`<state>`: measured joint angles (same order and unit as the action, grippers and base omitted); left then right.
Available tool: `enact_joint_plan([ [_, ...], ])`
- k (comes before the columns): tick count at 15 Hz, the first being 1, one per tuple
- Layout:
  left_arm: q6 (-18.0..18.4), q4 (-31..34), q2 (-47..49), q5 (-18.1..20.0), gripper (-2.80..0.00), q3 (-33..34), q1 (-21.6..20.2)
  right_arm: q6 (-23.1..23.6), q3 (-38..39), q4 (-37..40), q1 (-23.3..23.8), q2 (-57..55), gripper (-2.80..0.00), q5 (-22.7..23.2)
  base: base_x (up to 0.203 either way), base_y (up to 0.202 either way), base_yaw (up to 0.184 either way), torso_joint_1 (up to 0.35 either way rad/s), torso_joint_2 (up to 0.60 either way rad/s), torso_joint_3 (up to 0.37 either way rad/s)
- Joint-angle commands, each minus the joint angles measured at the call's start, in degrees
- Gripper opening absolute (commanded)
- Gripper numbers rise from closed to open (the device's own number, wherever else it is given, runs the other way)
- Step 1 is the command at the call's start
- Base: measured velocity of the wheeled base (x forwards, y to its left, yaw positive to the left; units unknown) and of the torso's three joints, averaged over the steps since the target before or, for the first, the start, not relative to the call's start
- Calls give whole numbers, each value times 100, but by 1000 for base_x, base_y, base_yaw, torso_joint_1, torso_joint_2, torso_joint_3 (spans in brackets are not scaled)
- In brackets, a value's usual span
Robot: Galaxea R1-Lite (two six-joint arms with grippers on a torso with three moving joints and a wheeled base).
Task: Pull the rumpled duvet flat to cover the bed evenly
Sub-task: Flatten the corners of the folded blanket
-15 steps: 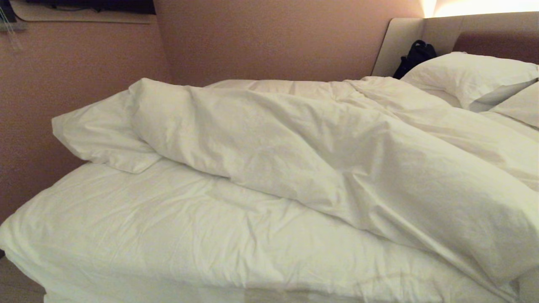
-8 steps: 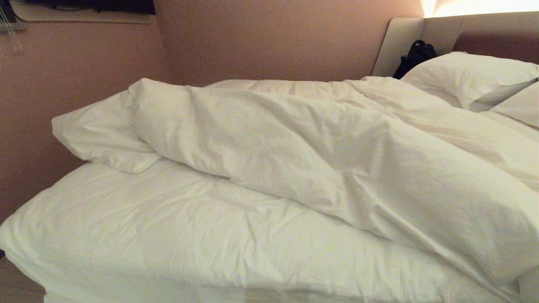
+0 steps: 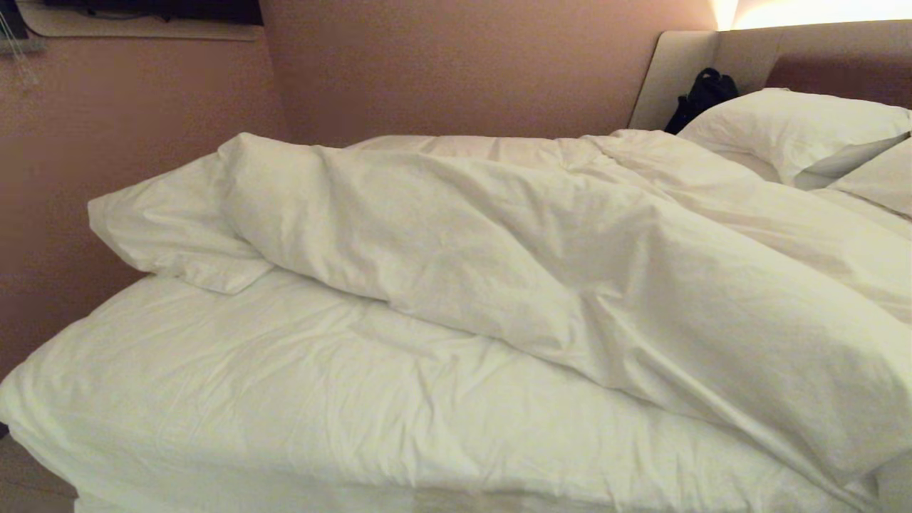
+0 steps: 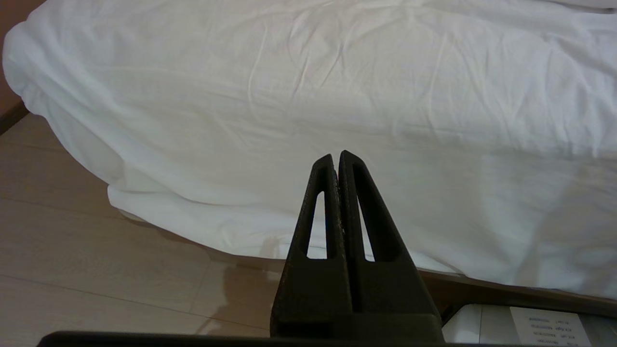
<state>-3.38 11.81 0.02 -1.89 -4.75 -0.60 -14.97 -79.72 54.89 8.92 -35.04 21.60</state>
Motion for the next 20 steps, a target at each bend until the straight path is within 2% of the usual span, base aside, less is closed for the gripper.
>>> enact_joint_plan([
  [1, -5, 5, -2, -4, -280, 1, -2, -23, 175, -35, -224, 613, -280, -3153, 0, 0, 0, 0, 0, 0],
  [6, -5, 5, -2, -4, -280, 1, -2, 39, 1004, -527, -661, 1726, -280, -3090, 0, 0, 0, 0, 0, 0],
  [11, -5, 5, -2, -4, -280, 1, -2, 73, 1717, -670, -736, 2433, -280, -3051, 0, 0, 0, 0, 0, 0],
  [16, -5, 5, -2, -4, -280, 1, -2, 111, 2474, -934, -827, 2872, -280, -2418, 0, 0, 0, 0, 0, 0],
  [20, -5, 5, -2, -4, -280, 1, -2, 544, 3374, -1667, -839, 3490, -280, -2247, 0, 0, 0, 0, 0, 0],
])
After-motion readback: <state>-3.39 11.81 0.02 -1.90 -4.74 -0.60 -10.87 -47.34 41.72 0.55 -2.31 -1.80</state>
